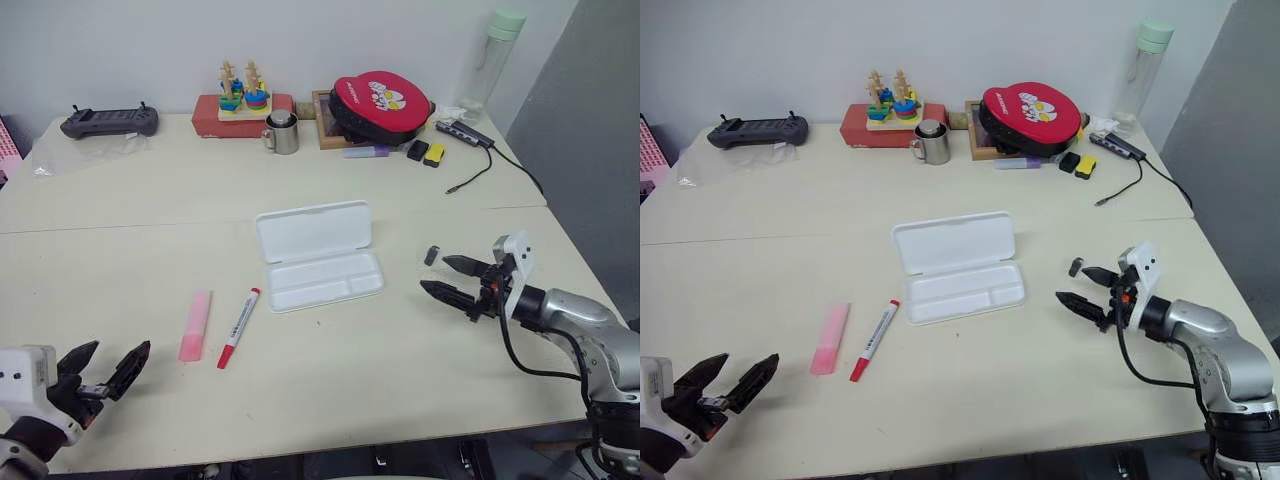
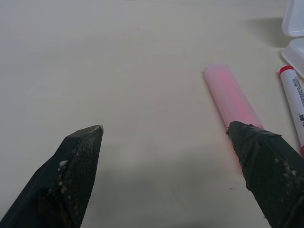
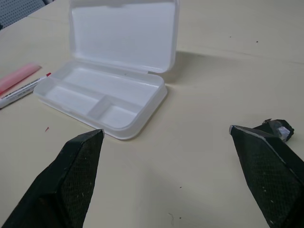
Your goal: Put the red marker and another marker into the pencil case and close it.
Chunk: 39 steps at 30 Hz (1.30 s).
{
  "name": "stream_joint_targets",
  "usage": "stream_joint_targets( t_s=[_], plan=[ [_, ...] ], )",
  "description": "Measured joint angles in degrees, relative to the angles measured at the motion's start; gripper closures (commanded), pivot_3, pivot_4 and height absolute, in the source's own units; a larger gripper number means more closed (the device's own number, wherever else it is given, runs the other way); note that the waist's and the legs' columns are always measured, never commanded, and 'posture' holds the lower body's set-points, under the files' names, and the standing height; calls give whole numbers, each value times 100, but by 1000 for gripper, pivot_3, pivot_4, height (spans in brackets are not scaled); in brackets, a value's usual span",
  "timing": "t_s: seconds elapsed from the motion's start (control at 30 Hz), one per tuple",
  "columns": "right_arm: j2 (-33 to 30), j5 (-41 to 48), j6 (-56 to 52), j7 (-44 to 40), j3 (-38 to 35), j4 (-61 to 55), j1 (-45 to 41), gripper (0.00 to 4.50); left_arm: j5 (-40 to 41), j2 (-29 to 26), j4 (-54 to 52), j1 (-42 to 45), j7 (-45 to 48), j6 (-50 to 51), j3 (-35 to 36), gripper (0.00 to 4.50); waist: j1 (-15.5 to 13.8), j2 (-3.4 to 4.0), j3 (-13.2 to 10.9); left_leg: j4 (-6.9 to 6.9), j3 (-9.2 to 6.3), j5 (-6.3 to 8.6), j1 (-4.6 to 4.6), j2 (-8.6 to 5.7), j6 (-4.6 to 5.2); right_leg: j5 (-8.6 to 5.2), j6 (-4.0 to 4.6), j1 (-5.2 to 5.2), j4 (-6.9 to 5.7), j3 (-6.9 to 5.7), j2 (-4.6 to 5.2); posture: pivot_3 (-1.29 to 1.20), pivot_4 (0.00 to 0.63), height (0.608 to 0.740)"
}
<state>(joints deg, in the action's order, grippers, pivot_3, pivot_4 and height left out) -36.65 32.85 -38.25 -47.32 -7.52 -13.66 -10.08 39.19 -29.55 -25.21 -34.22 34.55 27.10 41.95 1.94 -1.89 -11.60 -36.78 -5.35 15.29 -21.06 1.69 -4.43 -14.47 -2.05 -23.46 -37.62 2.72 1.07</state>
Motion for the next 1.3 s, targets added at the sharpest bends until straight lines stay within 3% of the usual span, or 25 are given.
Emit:
stream_joint_targets(
  t_s=[0.2,0.33,0.57,0.73,1.0,1.3],
  plan=[
    [-243,-4,-373,-140,336,-6,-294,52,38,-332,-209,-262,412,27,17,0,0,1,0,0,-1,0,-8,0,1,0,0,-9,0,-1,0,0,150,740],
    [-297,-238,-855,-108,1054,10,-1215,52,-22,-676,-258,-129,557,19,35,0,41,4,-3,-3,-1,0,-6,0,0,2,3,-13,-5,-1,0,0,150,740],
    [-89,-474,-1514,220,1674,9,-1703,52,-53,-704,-589,-101,585,39,17,0,3,1,0,-4,-7,2,-84,1,4,24,-31,-73,1,-8,0,0,150,740],
    [42,-711,-1795,502,1970,102,-2027,52,-98,-702,-703,-99,586,47,11,0,-5,2,-1,-3,-12,2,-82,1,4,20,-31,-73,0,-15,-1,0,150,740],
    [150,-944,-1592,453,2167,206,-2270,52,-203,-645,-702,-102,590,46,-60,0,-1,2,-1,-9,-11,2,-81,1,4,21,-33,-70,-2,-15,-1,0,150,740],
    [-284,-1034,-108,-755,2254,-51,-2257,52,-270,-620,-653,-42,618,44,-124,0,-5,2,-1,-11,-12,2,-75,1,5,21,-34,-67,-9,-17,-1,0,150,740]
  ],
)
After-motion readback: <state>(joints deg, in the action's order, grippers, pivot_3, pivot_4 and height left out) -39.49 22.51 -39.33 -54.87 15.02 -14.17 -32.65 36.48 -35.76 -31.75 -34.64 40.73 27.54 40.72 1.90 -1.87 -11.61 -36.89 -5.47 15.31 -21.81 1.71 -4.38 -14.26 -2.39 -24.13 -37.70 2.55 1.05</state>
